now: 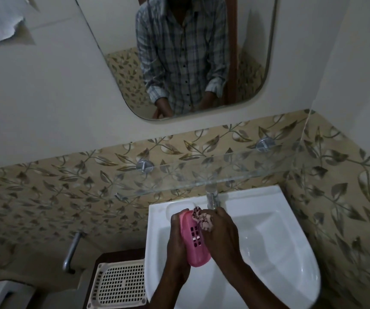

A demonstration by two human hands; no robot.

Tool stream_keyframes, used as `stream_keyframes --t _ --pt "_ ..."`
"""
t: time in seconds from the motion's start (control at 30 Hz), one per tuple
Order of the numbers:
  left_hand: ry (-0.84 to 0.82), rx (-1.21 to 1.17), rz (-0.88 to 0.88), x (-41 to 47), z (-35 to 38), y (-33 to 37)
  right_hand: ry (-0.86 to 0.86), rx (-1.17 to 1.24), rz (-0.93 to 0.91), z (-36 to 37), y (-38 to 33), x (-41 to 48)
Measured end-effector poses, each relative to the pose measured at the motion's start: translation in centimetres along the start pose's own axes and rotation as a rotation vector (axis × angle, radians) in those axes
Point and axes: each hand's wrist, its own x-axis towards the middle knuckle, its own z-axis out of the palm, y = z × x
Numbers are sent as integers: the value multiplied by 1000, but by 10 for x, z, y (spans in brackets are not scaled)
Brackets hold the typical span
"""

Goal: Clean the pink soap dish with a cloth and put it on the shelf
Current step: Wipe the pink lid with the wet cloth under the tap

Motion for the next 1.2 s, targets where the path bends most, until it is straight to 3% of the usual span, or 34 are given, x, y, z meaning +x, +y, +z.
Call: stream_keyframes --t 0.1,0.23,0.4,0.5,0.53,0.67,0.77,0.83,0.93,1.0,1.2 --pt "78 44 73 4 -4 -2 -126 -29 -210 10 -9 -6" --pt "33 77 137 10 -1 6 -21 27 43 1 -4 17" --pt "79 83 175 16 -1 26 -212 102 107 4 -9 -8" --pt "44 121 149 14 4 23 19 153 151 0 -9 20" --pt "48 118 151 13 4 23 27 171 148 2 -9 21" --pt "61 97 210 16 -4 29 -234 112 129 12 -5 5" --pt "45 100 145 15 3 25 -34 176 154 7 -1 32" --pt "54 75 109 17 6 28 -17 172 132 7 -1 34" --pt "87 -20 48 23 2 39 -203 194 -174 12 6 -2" --pt "67 -41 6 23 -2 40 -331 10 -453 7 22 -6" --pt "9 -33 -64 28 -9 39 -266 -148 -589 -8 31 10"
